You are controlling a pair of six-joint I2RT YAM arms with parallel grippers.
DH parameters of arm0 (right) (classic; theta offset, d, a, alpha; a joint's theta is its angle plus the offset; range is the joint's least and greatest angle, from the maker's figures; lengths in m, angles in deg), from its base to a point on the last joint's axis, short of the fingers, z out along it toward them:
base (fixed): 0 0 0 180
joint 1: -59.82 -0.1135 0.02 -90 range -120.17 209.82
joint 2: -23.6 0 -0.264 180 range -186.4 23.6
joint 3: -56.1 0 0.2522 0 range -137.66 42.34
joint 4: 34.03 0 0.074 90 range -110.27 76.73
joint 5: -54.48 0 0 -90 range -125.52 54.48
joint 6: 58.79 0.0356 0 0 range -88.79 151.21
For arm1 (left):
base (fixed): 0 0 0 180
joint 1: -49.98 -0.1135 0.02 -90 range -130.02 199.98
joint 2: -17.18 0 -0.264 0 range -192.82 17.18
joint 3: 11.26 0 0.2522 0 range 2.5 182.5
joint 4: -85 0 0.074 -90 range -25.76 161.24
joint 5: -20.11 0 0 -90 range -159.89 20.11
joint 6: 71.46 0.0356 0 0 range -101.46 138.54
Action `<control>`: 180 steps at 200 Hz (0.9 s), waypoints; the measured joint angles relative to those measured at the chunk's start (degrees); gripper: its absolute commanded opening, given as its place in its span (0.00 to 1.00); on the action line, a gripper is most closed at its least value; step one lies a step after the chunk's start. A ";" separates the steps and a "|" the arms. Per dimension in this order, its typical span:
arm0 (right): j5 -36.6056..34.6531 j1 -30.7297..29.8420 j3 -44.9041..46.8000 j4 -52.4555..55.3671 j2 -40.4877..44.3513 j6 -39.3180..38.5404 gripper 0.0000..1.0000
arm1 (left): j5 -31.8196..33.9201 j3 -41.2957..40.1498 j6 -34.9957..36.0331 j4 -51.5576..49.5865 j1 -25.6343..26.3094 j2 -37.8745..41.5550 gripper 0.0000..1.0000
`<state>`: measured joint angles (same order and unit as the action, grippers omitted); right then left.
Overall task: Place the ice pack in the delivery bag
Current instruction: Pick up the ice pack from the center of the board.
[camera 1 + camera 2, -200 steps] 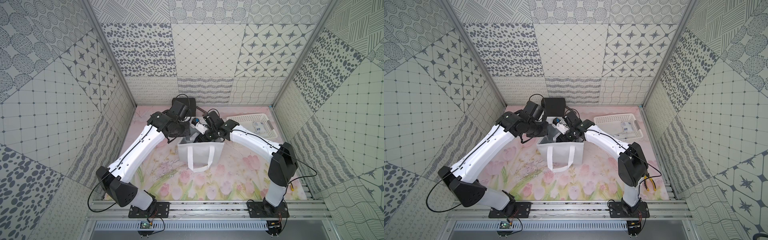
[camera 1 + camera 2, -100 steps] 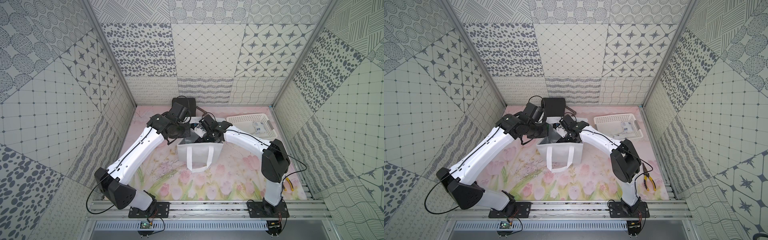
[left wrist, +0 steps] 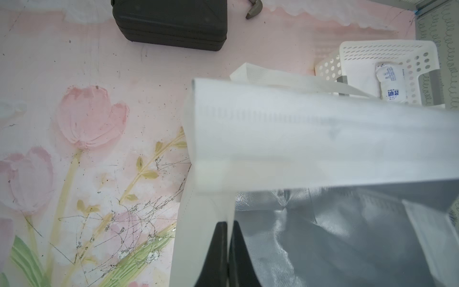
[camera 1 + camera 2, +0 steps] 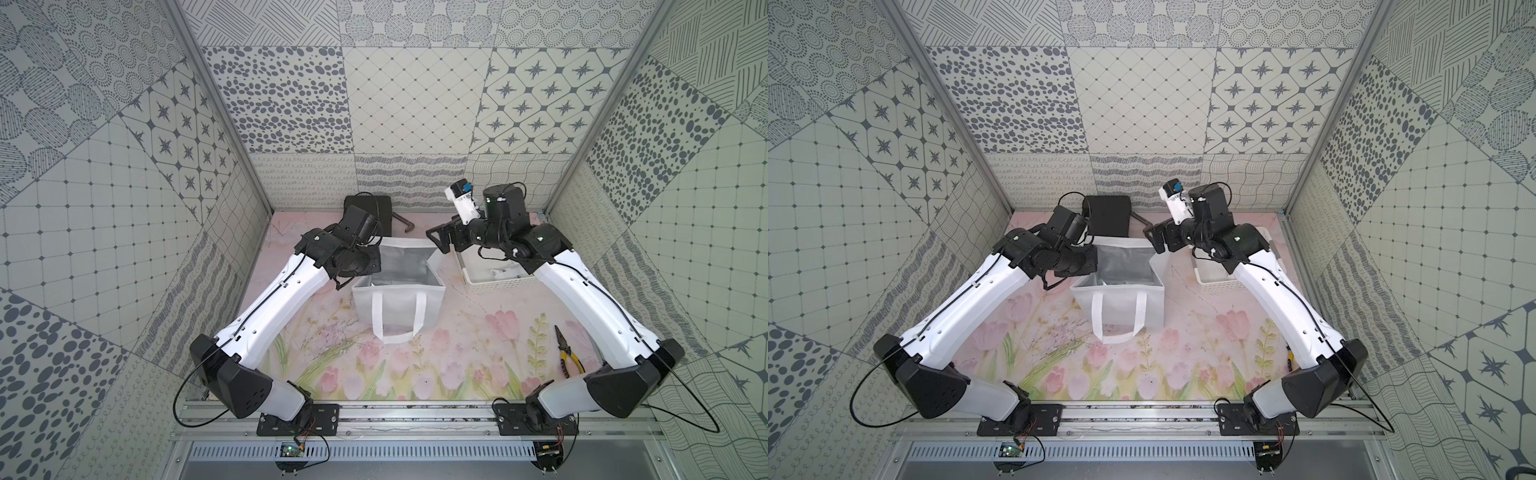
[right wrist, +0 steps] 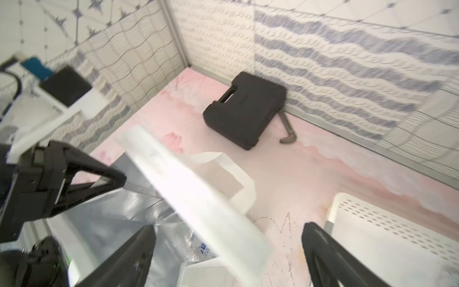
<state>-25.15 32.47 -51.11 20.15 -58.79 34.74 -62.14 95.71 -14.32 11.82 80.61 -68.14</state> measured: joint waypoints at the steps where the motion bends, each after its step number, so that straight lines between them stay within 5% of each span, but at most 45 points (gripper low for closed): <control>1: -0.07 0.22 0.11 -0.02 0.09 0.13 0.97 | 0.00 0.00 0.00 0.00 0.00 -0.02 0.00; 46: -5.01 15.34 10.45 -2.69 0.24 8.41 0.96 | 0.37 0.00 -0.42 0.07 0.00 -0.22 0.00; 98: -10.08 28.46 14.91 -5.99 -12.24 14.67 0.96 | 0.46 0.00 -0.44 0.04 0.00 -0.17 0.00; 180: -14.58 33.00 6.29 -9.40 -32.81 14.21 0.98 | 0.59 -0.04 -0.39 0.04 0.00 0.28 0.00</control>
<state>-39.73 65.47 -44.82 10.75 -91.60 48.95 -61.55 95.67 -14.71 11.87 80.61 -67.85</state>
